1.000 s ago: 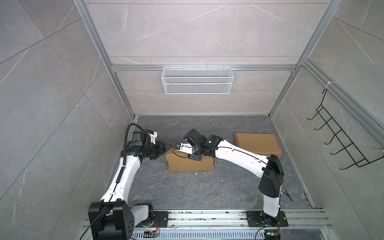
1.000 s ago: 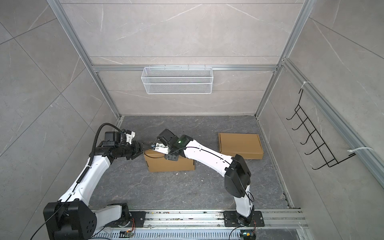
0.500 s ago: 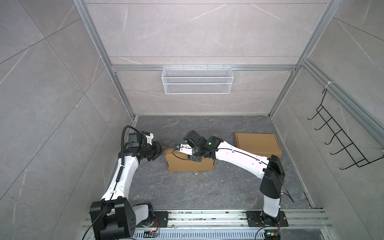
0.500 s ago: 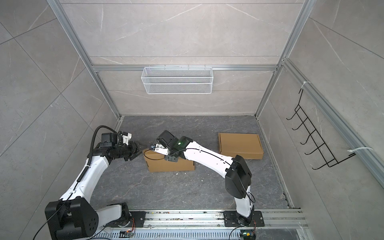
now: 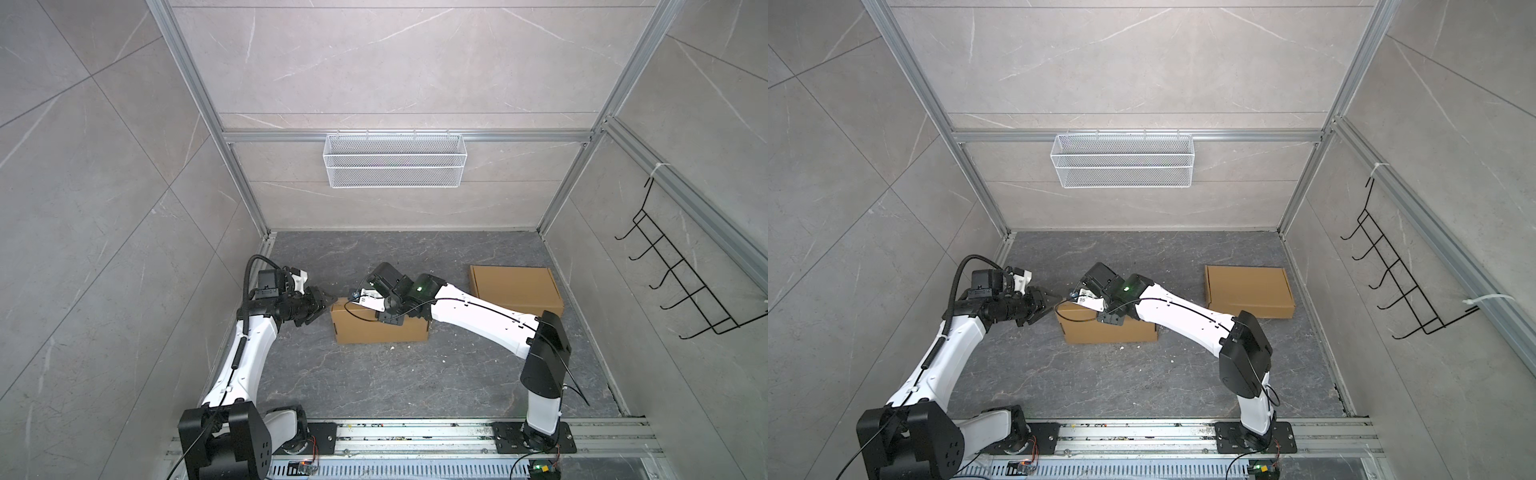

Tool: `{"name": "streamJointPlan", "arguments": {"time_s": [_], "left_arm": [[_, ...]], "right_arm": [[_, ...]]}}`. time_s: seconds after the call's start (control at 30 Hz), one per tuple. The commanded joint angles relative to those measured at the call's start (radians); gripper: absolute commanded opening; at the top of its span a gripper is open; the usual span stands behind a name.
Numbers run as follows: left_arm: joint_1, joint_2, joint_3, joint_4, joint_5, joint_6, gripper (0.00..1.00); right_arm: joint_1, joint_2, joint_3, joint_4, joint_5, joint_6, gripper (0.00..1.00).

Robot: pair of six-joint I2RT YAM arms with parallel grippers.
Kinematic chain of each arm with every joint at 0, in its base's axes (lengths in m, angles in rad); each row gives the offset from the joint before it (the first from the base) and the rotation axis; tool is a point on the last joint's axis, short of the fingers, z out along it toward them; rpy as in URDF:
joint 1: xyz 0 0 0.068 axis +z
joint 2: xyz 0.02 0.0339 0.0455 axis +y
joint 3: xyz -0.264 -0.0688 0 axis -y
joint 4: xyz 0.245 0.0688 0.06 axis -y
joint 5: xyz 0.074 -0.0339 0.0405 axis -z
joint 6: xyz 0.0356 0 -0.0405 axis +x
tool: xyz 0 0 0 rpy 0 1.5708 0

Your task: Fold the paper box

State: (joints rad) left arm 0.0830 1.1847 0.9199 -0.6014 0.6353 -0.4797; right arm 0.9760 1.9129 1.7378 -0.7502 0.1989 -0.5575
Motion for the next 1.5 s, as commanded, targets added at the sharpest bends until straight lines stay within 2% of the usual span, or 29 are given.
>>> {"name": "streamJointPlan", "arguments": {"time_s": [0.0, 0.13, 0.4, 0.67, 0.8, 1.17, 1.3, 1.47], "left_arm": [[0.001, -0.028, 0.048, -0.005, -0.001, -0.010, 0.60], [0.003, -0.016, 0.036, 0.043, 0.028, -0.046, 0.62], [0.003, 0.001, -0.004, 0.085, 0.048, -0.066, 0.59], [0.007, 0.008, -0.054, 0.055, 0.028, -0.021, 0.45], [0.038, -0.018, -0.087, 0.038, 0.027, -0.008, 0.37], [0.057, -0.036, -0.041, 0.051, 0.084, -0.026, 0.36], [0.058, -0.026, -0.042, 0.024, 0.053, 0.011, 0.33], [0.064, -0.026, -0.085, 0.019, 0.034, 0.041, 0.21]], "right_arm": [[0.005, 0.002, -0.038, -0.055, 0.002, 0.031, 0.44], [0.006, 0.001, -0.042, -0.050, 0.001, 0.033, 0.43], [0.009, 0.000, -0.043, -0.044, 0.001, 0.036, 0.42], [0.012, -0.006, -0.063, -0.035, 0.001, 0.042, 0.42], [0.012, -0.006, -0.069, -0.030, -0.001, 0.044, 0.42], [0.015, 0.003, -0.064, -0.030, -0.006, 0.044, 0.41], [0.016, 0.003, -0.066, -0.029, -0.004, 0.047, 0.41], [0.016, 0.002, -0.070, -0.030, 0.002, 0.045, 0.41]]}}
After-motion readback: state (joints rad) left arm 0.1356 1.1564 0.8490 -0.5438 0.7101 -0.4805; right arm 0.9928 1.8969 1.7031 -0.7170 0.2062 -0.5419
